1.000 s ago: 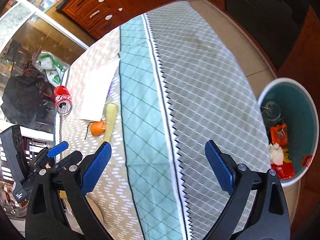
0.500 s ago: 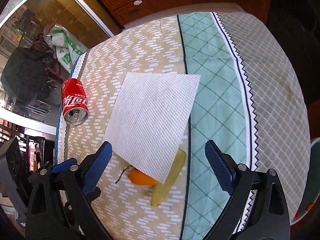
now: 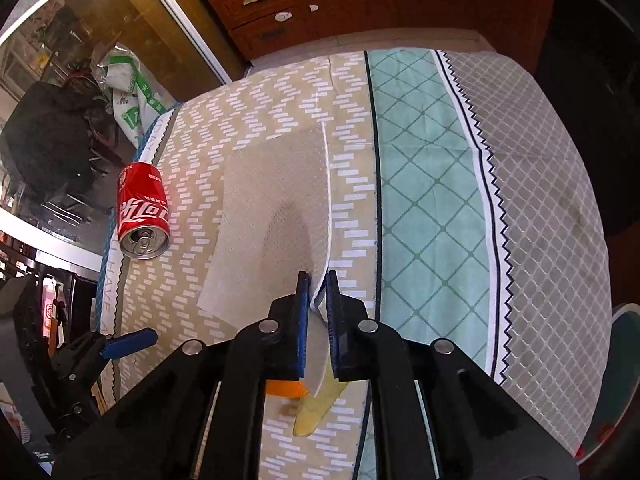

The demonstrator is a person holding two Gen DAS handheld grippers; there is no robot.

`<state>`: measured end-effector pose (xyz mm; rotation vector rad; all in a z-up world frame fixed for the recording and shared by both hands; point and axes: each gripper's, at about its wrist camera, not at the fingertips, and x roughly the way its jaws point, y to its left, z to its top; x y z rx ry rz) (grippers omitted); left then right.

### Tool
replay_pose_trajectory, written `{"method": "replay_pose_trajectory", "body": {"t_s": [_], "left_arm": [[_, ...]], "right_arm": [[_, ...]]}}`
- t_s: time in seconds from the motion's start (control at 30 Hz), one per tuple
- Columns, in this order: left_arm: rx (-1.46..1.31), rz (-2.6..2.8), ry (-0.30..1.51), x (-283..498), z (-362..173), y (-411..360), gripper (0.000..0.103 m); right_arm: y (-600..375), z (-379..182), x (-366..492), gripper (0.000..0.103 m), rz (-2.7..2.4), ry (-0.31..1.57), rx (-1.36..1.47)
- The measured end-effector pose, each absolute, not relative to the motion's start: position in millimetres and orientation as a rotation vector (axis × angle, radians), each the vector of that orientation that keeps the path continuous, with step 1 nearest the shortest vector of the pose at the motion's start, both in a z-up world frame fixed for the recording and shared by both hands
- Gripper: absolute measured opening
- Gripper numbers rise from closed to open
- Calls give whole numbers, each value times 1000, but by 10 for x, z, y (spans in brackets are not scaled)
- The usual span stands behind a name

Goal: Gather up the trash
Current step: 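Grasp the white paper towel by its edge with the right tool, then grasp the tangerine with the left tool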

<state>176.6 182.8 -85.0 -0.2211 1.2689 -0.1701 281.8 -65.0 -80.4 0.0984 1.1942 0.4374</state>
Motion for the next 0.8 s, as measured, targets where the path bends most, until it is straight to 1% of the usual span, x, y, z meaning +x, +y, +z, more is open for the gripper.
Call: {"method": "replay_pose_trajectory", "body": {"t_s": [0.13,0.23,0.5,0.57,0.67,0.7,0.73,0.77,0.8], "left_arm": [[-199,-182,1266,1797,-852,1692,97],[-162,-198,1259,1829,-856,1557,97],[-93,-231,1266,1934,-923,1200,97],[-59,-232,1261,1955,-943,1105,97],[-25,-241,1267,2023,-1010,944,97],[-11,-246,1266,2044,-1031,896,96],[4,-248,1264,2062,-1054,838,91],[28,-244,1256,2077,-1063,761,90],[48,-248,1248,2126,-1071,669,84]], "right_arm": [[-970,-602,2755,8,416,1147,152],[-1252,-558,2703,8,390,1146,203],[-1607,-759,2493,8,383,1212,289],[-1698,-820,2451,11,379,1229,301],[-1817,-926,2379,12,360,1252,308],[-1855,-962,2365,12,354,1258,315],[-1893,-994,2353,12,346,1262,321],[-1927,-1020,2344,12,337,1264,325],[-1955,-1040,2340,12,330,1264,329]]}}
